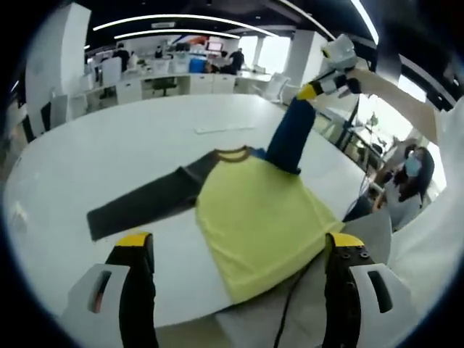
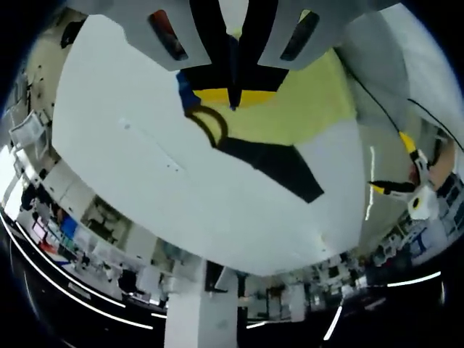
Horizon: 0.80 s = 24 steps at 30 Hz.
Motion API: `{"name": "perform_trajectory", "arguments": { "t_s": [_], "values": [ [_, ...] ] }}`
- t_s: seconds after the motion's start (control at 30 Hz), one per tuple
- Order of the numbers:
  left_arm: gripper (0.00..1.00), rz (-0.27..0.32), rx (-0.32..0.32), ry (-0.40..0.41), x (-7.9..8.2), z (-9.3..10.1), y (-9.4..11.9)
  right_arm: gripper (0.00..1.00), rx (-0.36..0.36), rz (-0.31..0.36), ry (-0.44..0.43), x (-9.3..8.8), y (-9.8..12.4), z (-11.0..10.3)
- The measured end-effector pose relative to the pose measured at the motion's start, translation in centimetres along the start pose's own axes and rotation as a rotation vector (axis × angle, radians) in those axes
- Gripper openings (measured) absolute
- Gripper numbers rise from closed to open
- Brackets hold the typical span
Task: Fold the garment on the visible template until the final outline fits inside the template.
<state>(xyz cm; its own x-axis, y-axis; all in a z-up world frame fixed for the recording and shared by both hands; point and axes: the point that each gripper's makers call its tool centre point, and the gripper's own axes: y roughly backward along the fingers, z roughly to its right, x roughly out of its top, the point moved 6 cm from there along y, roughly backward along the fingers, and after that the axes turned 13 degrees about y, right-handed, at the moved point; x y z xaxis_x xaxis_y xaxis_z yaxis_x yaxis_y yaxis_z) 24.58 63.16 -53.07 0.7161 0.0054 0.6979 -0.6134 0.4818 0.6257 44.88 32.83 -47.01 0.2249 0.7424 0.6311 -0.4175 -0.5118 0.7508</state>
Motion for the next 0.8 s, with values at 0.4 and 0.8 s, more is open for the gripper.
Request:
{"name": "perform_trajectory", "arguments": {
  "t_s": [0.4,0.8],
  "values": [
    [0.94,-0.013,0.013,0.018,-0.6,-0.4,0.1,0.02,0.027,0.017,-0.128,0.0,-2.2,-0.3],
    [0.94,-0.015,0.013,0.027,-0.5,-0.7,-0.2,0.02,0.022,0.004,-0.159,0.1,-3.9,-0.1]
  ]
}}
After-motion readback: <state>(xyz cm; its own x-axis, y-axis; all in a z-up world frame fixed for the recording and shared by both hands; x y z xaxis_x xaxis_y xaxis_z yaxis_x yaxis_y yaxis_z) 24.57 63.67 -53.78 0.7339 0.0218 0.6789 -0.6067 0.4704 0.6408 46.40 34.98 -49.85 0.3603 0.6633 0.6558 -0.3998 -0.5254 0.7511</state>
